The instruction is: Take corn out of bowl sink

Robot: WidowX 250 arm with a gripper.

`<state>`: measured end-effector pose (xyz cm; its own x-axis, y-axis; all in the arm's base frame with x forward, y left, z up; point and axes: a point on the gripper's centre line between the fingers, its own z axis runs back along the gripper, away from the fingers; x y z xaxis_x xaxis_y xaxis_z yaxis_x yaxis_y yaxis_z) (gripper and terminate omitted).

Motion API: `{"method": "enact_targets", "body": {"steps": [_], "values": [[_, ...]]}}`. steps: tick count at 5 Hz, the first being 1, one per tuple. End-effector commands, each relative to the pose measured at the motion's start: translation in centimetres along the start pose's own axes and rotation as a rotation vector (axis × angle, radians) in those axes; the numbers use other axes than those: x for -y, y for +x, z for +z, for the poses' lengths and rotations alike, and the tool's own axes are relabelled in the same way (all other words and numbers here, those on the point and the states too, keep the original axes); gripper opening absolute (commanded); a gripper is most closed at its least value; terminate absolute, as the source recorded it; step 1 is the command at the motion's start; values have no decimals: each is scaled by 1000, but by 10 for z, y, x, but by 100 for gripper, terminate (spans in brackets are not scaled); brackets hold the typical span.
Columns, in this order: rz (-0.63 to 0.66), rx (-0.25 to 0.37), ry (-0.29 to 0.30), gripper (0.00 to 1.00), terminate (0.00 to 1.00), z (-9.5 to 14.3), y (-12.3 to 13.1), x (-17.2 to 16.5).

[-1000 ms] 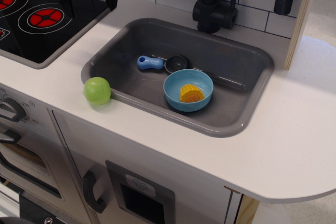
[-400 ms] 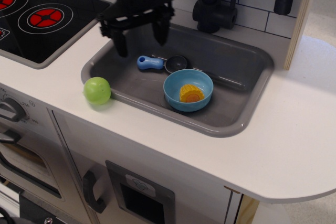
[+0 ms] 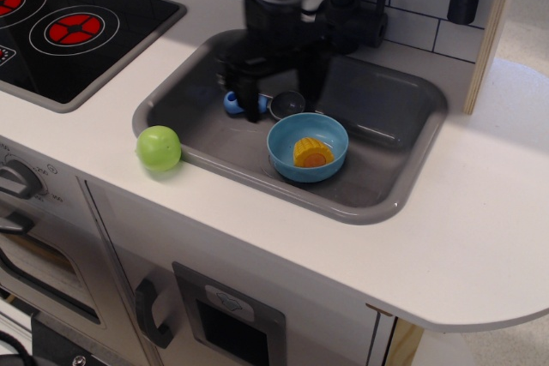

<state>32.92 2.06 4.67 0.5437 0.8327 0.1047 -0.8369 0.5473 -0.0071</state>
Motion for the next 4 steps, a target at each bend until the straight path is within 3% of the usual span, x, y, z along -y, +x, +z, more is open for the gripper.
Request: {"method": "enact_targets", "body": {"steps": [1, 4], "values": [[54, 69, -53, 100, 0, -10, -5, 33], [54, 110, -68, 100, 0, -27, -11, 36]]}}
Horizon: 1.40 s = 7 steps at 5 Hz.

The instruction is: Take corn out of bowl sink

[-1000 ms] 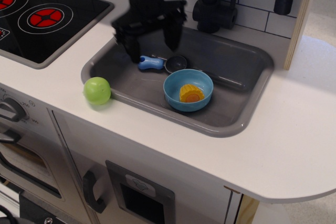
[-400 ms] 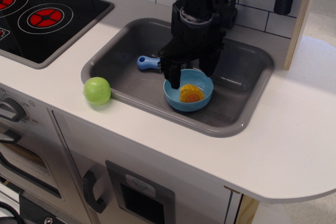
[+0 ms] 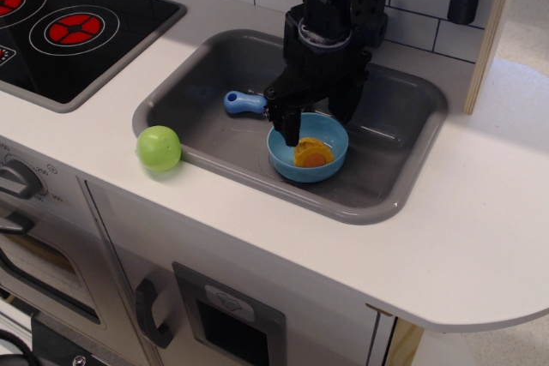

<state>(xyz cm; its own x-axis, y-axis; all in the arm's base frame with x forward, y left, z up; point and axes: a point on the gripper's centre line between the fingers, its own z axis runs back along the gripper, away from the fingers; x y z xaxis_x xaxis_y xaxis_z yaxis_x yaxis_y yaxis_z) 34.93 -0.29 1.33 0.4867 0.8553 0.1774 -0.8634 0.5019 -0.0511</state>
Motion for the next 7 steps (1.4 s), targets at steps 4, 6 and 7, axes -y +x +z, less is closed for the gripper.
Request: {"method": "enact_targets", "body": {"steps": [4, 6, 7], "values": [[9, 55, -35, 100, 0, -6, 0, 1], [21, 66, -32, 0, 0, -9, 3, -1], [31, 87, -40, 0, 0, -6, 7, -3]]}}
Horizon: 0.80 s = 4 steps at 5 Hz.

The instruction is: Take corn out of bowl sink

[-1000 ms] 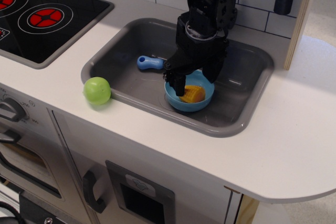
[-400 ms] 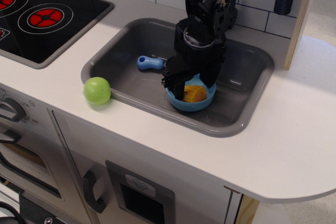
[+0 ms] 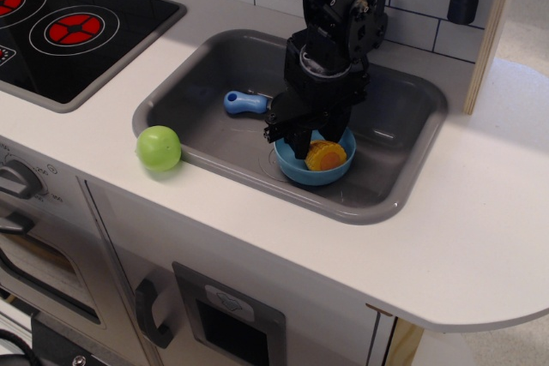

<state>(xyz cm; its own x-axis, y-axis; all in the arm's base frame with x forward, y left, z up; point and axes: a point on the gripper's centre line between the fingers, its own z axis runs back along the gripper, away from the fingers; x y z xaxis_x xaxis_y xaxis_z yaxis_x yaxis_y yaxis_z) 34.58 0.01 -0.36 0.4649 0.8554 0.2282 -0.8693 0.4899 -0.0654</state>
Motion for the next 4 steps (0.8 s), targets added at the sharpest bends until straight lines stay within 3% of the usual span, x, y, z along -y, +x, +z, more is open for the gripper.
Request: {"method": "enact_targets", "body": {"steps": [1, 4], "values": [[34, 32, -39, 0, 0, 22, 18, 3], [76, -60, -123, 0, 0, 63, 55, 0]]}}
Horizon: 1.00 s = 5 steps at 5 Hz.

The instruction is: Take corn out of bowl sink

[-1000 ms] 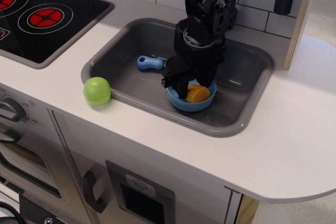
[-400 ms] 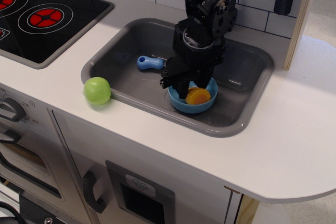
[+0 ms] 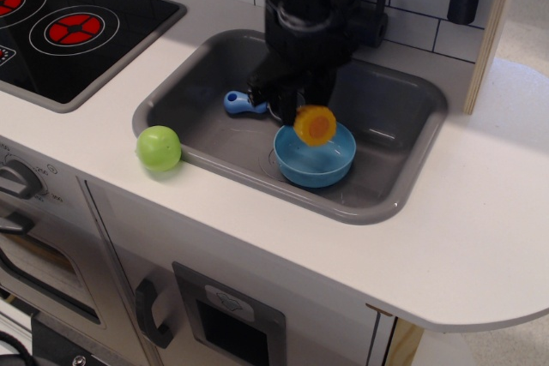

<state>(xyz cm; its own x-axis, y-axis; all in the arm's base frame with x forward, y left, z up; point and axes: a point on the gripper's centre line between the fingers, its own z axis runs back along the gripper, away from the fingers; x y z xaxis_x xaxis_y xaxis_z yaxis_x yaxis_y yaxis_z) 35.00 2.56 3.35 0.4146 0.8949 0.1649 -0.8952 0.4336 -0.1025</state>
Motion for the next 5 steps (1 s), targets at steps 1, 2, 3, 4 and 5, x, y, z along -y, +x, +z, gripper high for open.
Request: {"method": "enact_targets", "body": {"steps": [1, 2, 3, 4, 5], "values": [[-22, -2, -76, 0, 0, 34, 33, -9], [-63, -9, -60, 0, 0, 34, 46, -23], [-83, 0, -44, 0, 0, 26, 54, -33], [-130, 52, -35, 0, 0, 13, 52, -42], [-156, 76, -23, 0, 0, 5, 48, -50]]}}
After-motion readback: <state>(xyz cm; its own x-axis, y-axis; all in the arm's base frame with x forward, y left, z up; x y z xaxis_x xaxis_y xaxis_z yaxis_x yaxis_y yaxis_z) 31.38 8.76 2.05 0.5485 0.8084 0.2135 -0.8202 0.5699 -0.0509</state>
